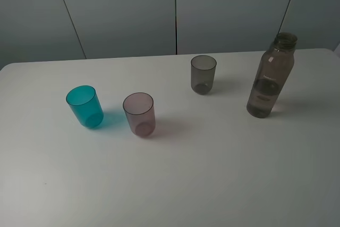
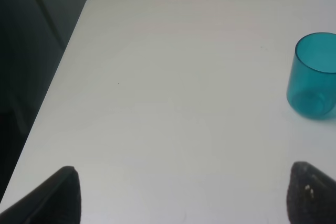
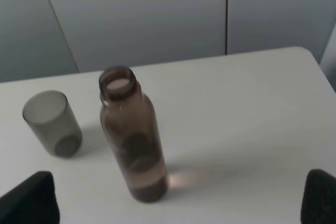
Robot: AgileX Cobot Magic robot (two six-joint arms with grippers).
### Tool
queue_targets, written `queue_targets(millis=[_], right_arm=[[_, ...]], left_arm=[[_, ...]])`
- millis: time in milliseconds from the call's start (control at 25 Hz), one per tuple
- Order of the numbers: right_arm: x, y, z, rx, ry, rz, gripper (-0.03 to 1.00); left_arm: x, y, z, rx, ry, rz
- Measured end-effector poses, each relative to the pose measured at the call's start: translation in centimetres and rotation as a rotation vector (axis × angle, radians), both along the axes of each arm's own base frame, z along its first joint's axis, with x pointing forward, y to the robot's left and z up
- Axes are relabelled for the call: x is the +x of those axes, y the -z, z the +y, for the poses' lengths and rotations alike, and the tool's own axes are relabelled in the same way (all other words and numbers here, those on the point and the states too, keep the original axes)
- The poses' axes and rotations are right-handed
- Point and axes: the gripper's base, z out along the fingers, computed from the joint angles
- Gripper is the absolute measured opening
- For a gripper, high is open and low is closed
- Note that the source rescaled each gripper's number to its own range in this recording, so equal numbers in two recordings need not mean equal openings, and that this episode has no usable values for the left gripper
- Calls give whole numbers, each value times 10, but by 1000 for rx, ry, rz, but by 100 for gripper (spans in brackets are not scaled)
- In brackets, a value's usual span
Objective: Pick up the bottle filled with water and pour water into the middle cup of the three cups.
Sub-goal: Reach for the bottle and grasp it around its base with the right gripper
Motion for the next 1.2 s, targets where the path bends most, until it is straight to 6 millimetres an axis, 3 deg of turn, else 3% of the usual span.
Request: queue_targets(millis=[160, 360, 680, 880, 1200], right_arm=[[31, -5, 1, 7, -57, -4, 100], [59, 21, -3, 8, -61, 57, 100], [65, 84, -2, -7, -72, 134, 100], [69, 102, 12, -33, -195, 148, 100], [105, 126, 28, -57, -265, 217, 100]], left_arm=[[0, 0, 0, 0, 0, 0], [0, 0, 0, 0, 0, 0], [0, 0, 0, 0, 0, 0], [0, 0, 0, 0, 0, 0], [0, 0, 0, 0, 0, 0]])
